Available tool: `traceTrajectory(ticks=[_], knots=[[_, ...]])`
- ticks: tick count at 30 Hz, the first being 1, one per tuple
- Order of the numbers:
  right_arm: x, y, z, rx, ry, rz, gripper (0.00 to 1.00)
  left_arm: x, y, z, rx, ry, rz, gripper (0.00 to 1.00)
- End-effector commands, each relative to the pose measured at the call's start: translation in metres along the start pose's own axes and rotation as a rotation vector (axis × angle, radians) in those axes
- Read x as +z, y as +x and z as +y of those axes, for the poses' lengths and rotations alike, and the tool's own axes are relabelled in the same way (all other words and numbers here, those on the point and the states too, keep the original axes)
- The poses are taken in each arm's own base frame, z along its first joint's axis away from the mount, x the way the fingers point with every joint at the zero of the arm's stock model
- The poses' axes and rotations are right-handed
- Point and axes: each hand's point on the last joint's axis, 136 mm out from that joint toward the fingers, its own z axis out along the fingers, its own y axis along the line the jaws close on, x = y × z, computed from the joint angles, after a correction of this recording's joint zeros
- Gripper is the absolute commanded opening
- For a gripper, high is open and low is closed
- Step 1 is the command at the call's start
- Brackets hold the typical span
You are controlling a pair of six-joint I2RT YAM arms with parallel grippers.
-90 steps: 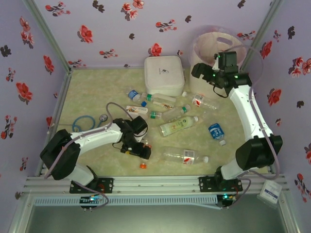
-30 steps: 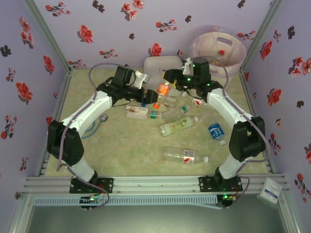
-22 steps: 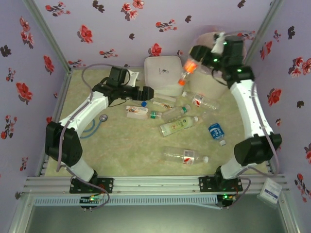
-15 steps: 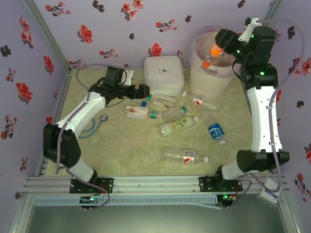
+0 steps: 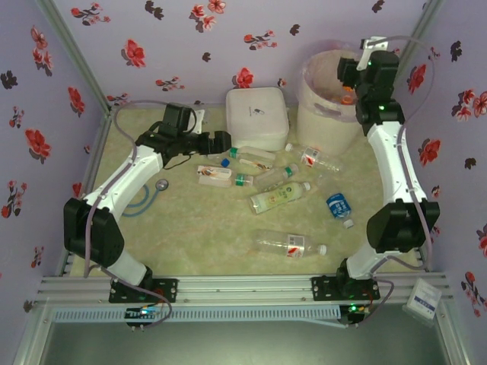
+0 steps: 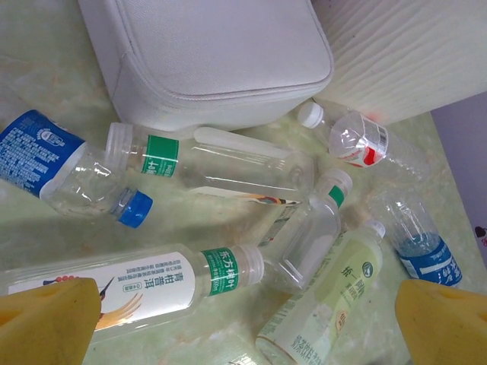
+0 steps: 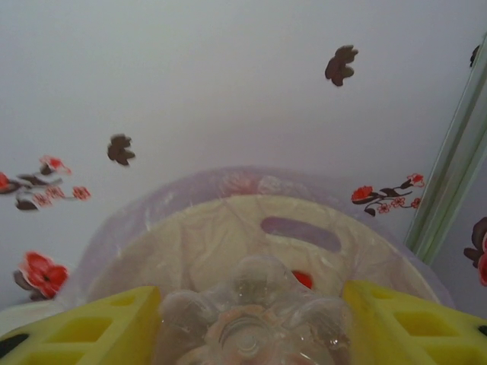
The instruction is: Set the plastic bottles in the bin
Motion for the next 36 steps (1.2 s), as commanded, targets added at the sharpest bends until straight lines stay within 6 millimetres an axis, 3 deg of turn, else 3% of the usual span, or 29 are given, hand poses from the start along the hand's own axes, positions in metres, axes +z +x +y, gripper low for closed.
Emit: traceTrajectory(ticks=[1,6,13,17,22,29,36], knots=[[0.006,-0.01,-0.005,-0.091,0.035,-0.084,0.0,-0.007,-0.002,-0.001,-0.03,-0.011,-0.017,1.0],[0.025,0.026,-0.008,-0.106,0.055,0.005,0.02,-0.008,0.0,0.002,-0.038,-0.033,-0.012,1.0],[0.039,0.055,-0.011,-0.061,0.066,0.133,0.6,-0.01,-0.003,0.022,-0.092,-0.145,-0.046,1.0],[0.037,0.052,-0.015,-0.045,0.075,0.161,0.8,-0.013,-0.004,0.033,-0.096,-0.212,-0.058,1.0],[0.027,0.045,-0.015,-0.04,0.075,0.192,0.96,-0.013,-0.007,0.05,-0.14,-0.314,-0.074,1.0],[-0.012,0.034,-0.012,0.021,0.049,0.225,0.99,-0.002,0.003,0.089,-0.25,-0.532,-0.023,1.0],[-0.044,0.064,-0.008,0.082,0.025,0.318,0.99,0.031,0.008,0.099,-0.31,-0.561,-0.01,1.0]])
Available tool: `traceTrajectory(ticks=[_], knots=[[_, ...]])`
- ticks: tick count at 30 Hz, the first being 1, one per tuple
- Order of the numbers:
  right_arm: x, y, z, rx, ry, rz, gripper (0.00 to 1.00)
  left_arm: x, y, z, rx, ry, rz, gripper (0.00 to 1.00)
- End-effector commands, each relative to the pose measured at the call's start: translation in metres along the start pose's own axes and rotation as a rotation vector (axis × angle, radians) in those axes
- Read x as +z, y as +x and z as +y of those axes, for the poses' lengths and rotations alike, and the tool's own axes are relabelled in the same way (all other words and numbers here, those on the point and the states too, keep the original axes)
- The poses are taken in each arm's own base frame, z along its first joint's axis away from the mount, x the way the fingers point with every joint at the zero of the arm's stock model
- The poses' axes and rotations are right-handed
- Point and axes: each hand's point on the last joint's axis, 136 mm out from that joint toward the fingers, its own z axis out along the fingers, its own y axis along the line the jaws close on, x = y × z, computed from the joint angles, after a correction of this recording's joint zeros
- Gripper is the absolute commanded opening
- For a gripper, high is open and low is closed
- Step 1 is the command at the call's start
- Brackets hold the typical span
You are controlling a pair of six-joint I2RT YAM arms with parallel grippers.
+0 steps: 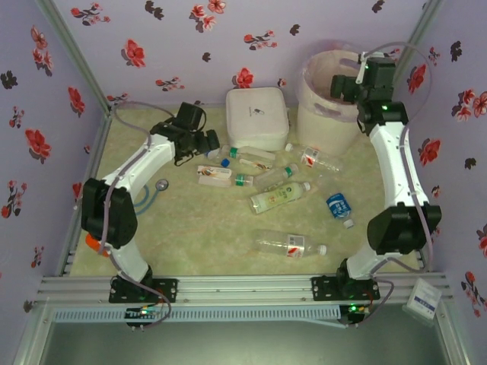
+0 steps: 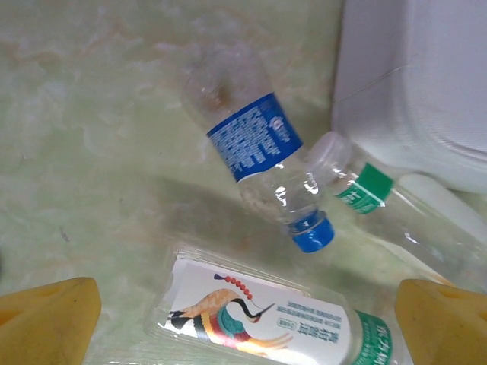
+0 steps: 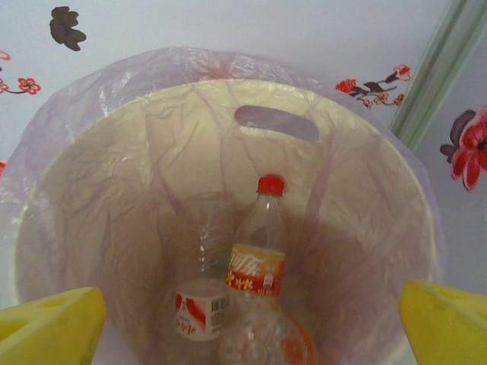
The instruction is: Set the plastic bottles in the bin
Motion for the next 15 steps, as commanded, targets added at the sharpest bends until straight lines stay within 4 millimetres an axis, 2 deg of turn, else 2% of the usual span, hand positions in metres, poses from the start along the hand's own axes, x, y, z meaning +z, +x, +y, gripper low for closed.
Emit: traceTrajectory(ticks=[1,5,9,15], knots=[[-0.017,0.022,0.005,0.066,-0.052,0.067,0.99,0.009,-0.002,0.001,-0.054,-0.041,-0.014,1.0],[-0.032,0.039,0.019,0.126,-0.146,0.096,0.99,0.025,0.004,-0.014,-0.036,0.001,0.012,0.99],[-0.036,0.059,0.024,0.13,-0.176,0.14,0.99,0.041,0.014,-0.026,0.052,-0.004,0.05,0.98],[-0.048,0.073,0.029,0.165,-0.213,0.16,0.99,0.067,0.018,-0.021,0.073,-0.05,0.067,0.86]])
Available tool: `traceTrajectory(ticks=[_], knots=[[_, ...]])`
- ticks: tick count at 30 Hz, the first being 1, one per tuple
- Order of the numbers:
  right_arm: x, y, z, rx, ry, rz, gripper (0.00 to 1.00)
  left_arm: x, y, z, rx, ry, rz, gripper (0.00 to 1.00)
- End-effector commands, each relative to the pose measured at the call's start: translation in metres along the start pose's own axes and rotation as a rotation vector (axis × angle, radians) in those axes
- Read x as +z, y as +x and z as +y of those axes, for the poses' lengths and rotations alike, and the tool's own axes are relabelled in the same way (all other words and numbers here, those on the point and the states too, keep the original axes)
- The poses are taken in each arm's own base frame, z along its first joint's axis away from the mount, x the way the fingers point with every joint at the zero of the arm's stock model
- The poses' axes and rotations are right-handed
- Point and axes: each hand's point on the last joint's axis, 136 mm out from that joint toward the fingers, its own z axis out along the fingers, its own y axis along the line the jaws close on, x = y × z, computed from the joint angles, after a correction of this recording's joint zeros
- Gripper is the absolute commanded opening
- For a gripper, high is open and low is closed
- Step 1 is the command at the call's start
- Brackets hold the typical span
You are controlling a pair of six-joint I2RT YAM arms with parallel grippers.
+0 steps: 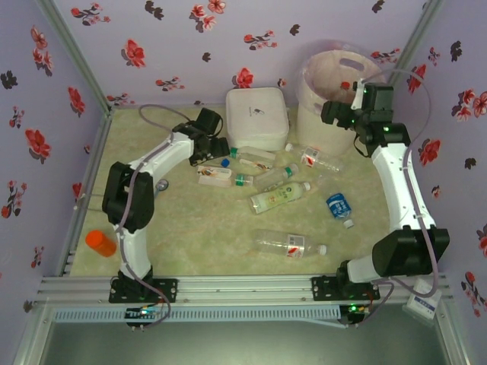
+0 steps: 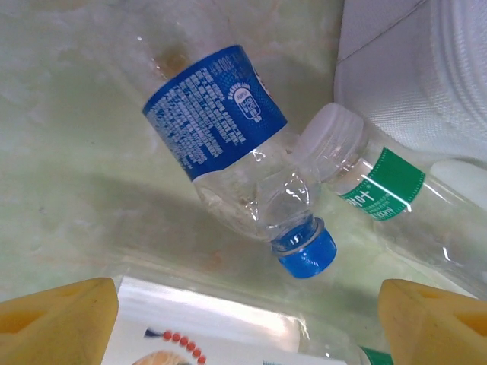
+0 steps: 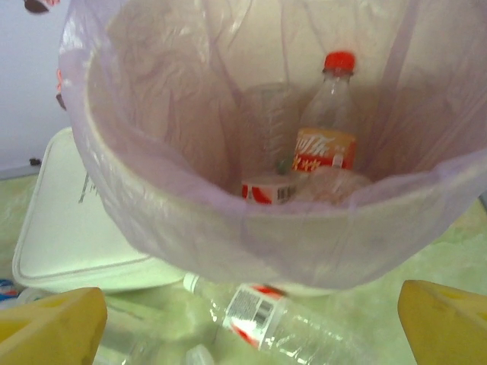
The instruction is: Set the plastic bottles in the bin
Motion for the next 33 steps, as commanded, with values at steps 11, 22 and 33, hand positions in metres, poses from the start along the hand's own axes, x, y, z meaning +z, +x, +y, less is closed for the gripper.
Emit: traceTrajectory(ticks=[11,22,33], knots=[[-0.029,0.034,0.004,0.078,-0.04,0.026,0.99,0.037,-0.007,-0.004,0.092,-0.024,-0.019,0.82],[-0.045,0.048,0.007,0.13,-0.066,0.028,0.99,0.043,-0.013,0.01,0.05,-0.062,-0.048,0.61],[-0.068,0.046,0.044,0.197,-0.226,0.003,0.99,-0.028,-0.046,0.018,0.056,-0.008,-0.191,0.31]])
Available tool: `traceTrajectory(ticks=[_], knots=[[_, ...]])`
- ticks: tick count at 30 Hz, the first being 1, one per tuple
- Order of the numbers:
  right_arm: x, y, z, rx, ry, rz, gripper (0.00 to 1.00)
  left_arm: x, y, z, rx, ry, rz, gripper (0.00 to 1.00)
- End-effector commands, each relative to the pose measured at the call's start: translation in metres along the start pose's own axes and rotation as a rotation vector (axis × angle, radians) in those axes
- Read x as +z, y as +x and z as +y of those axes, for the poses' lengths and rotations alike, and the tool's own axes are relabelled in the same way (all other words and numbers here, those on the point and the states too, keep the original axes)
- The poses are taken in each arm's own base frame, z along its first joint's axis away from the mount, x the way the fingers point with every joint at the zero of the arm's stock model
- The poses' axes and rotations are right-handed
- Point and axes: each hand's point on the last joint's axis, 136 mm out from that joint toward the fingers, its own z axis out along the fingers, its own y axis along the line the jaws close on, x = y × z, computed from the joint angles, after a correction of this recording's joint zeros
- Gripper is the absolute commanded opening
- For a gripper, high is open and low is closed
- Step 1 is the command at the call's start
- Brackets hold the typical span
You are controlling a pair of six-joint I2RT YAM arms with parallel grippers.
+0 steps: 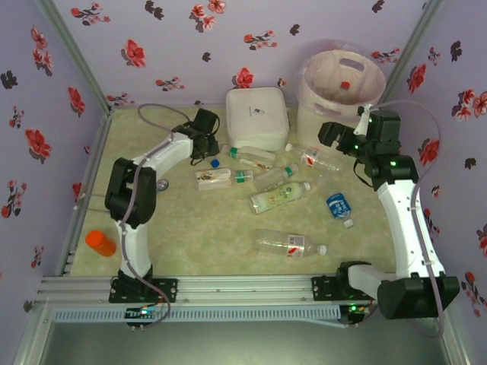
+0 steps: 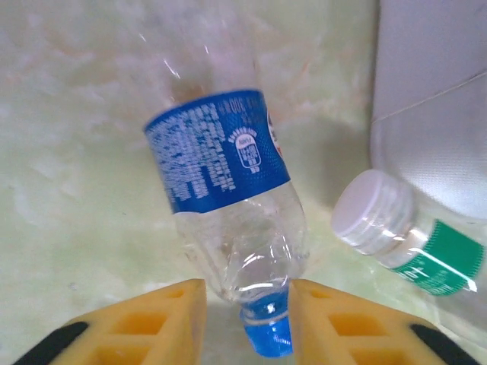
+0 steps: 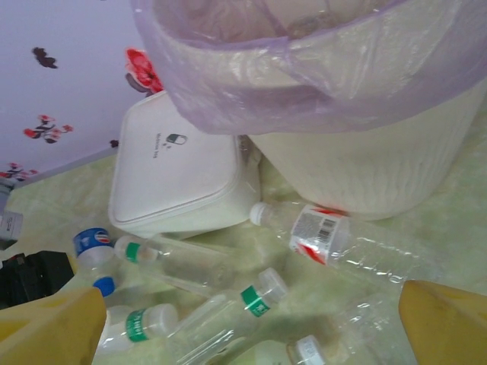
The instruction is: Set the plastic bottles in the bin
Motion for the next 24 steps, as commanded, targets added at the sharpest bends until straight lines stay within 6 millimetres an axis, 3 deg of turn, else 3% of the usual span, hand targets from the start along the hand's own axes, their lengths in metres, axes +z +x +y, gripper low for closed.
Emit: traceTrajectory(ticks=[1,4,7,12,15,17,20,21,24], knots=[[-0.005,-0.001,0.024,0.019,-0.096,-0.014,0.99,-0.042,-0.021,0.005,0.025,0.027,-0.092,0.29],[0.003,0.001,0.048,0.013,-0.176,0.006,0.99,-0.064,-0.017,0.003,0.068,0.084,-0.107,0.29],[0.017,0.007,0.086,0.003,-0.276,0.04,0.99,-0.085,-0.011,0.003,0.083,0.131,-0.106,0.28],[0.066,0.031,0.137,0.022,-0.362,0.172,0.98,-0.116,0.007,0.005,0.115,0.21,-0.102,0.24],[0.089,0.041,0.16,0.047,-0.411,0.216,0.97,-0.118,0.013,0.012,0.106,0.211,-0.13,0.27],[0.102,0.043,0.164,0.058,-0.403,0.225,0.97,-0.112,0.007,0.011,0.059,0.205,-0.135,0.42],[0.11,0.042,0.161,0.069,-0.382,0.221,0.97,-0.087,0.001,-0.003,0.043,0.213,-0.097,0.95],[0.11,0.043,0.159,0.067,-0.374,0.221,0.97,-0.074,0.001,-0.007,0.049,0.204,-0.074,1.0],[0.103,0.048,0.149,0.043,-0.33,0.227,0.97,-0.036,0.005,-0.008,0.084,0.151,0.001,1.0]])
